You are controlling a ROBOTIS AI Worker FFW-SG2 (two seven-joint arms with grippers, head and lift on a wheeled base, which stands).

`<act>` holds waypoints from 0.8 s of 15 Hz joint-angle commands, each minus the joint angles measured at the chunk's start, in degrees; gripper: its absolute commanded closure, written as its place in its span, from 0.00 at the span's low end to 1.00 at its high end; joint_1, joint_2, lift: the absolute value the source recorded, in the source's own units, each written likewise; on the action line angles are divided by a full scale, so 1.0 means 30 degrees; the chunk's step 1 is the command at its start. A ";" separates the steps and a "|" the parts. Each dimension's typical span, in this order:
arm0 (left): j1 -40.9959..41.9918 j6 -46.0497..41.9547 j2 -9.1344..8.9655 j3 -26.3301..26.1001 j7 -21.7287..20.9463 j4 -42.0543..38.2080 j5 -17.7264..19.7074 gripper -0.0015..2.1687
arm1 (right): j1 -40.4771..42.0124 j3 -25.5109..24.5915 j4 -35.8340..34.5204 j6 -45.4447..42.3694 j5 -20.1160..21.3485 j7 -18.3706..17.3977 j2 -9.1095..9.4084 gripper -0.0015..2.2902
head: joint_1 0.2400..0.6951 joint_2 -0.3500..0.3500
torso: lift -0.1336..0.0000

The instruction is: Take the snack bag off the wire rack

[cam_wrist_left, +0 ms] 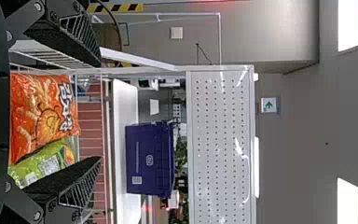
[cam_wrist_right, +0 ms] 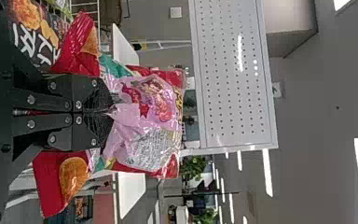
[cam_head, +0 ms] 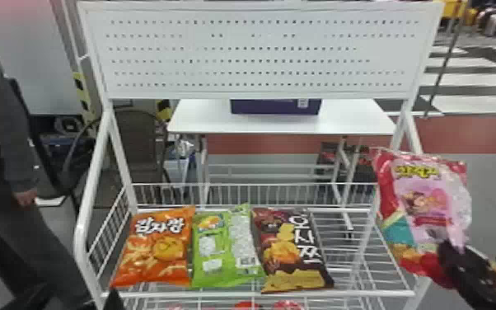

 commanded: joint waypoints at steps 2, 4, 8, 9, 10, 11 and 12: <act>-0.0130 0.0011 0.0135 0.0153 0.0000 0.0030 0.0290 0.09 | 0.1683 -0.0610 -0.0086 -0.1285 -0.0284 -0.0020 -0.0232 0.85 | 0.57 0.50 | 1.00; -0.0159 0.0011 0.0164 0.0241 0.0000 0.0089 0.0408 0.09 | 0.2503 -0.0756 -0.0232 -0.2457 -0.0255 -0.0020 -0.0408 0.85 | 0.57 0.50 | 1.00; -0.0247 0.0128 0.0164 0.0212 0.0000 0.0089 0.0437 0.09 | 0.3001 -0.0756 -0.0906 -0.2281 0.0243 -0.0254 -0.0496 0.85 | 0.57 0.50 | 1.00; -0.0247 0.0128 0.0164 0.0212 0.0000 0.0089 0.0437 0.09 | 0.3001 -0.0756 -0.0965 -0.2164 0.0272 -0.0254 -0.0466 0.85 | 0.57 0.50 | 1.00; -0.0247 0.0128 0.0164 0.0212 0.0000 0.0089 0.0466 0.09 | 0.3001 -0.0727 -0.0994 -0.2164 0.0301 -0.0254 -0.0466 0.85 | 0.57 0.50 | 1.00; -0.0218 0.0128 0.0193 0.0241 0.0000 0.0089 0.0466 0.09 | 0.3001 -0.0697 -0.1023 -0.2105 0.0389 -0.0283 -0.0466 0.85 | 0.57 0.50 | 1.00; -0.0218 0.0128 0.0193 0.0241 0.0000 0.0060 0.0466 0.09 | 0.3001 -0.0668 -0.1023 -0.2047 0.0419 -0.0342 -0.0437 0.85 | 0.57 0.50 | 1.00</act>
